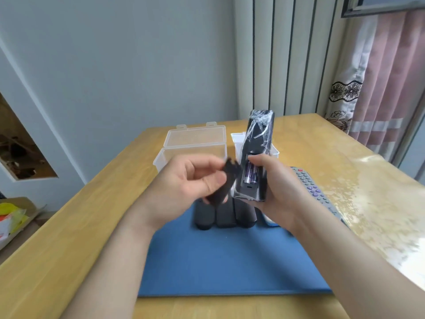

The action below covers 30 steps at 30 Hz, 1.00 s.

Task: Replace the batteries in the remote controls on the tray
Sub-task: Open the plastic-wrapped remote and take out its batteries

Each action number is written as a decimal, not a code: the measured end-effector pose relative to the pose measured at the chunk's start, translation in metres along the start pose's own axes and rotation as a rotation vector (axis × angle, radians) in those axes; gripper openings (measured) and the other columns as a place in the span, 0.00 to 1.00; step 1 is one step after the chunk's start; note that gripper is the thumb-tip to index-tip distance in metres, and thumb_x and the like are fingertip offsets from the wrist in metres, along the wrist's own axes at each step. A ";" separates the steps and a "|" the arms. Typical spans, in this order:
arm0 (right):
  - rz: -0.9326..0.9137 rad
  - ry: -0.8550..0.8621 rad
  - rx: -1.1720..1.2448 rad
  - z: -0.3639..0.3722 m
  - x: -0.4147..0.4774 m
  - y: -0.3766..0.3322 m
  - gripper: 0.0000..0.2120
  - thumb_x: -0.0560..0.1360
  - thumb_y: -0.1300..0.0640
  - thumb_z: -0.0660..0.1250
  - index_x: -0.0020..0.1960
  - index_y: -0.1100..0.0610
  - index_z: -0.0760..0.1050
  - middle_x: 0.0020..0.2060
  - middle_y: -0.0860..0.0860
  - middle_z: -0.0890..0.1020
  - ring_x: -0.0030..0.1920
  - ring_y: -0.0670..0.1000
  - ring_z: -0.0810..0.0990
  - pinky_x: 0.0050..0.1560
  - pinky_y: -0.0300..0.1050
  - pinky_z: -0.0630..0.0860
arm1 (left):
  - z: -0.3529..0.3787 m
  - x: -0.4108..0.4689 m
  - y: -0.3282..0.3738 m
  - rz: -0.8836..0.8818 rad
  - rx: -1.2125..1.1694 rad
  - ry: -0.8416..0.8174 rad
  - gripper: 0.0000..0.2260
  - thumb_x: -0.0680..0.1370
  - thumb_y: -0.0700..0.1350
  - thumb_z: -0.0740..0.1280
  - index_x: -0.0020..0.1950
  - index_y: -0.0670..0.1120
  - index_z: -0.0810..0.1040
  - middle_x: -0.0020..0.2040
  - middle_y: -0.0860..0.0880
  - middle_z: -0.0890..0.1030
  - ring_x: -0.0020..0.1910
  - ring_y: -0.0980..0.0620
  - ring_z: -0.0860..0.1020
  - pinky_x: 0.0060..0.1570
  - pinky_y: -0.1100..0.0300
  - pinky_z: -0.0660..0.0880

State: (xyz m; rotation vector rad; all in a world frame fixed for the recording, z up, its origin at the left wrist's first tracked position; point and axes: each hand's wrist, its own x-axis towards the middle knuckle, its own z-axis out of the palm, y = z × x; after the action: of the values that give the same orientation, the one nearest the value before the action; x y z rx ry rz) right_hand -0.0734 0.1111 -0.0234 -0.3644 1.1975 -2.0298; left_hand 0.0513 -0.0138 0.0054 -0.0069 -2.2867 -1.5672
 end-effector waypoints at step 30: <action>-0.141 -0.040 -0.289 0.003 0.006 0.022 0.27 0.74 0.31 0.54 0.52 0.47 0.84 0.53 0.51 0.85 0.57 0.52 0.83 0.64 0.58 0.74 | 0.022 0.008 -0.014 0.385 0.794 0.183 0.11 0.68 0.43 0.72 0.50 0.48 0.79 0.45 0.57 0.78 0.46 0.56 0.73 0.46 0.58 0.75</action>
State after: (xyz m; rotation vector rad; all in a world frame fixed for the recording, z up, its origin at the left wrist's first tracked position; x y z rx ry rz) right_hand -0.0663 0.0985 -0.0415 -0.6422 1.4799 -1.9579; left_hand 0.0348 -0.0012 -0.0117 -0.0869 -2.4095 -0.4032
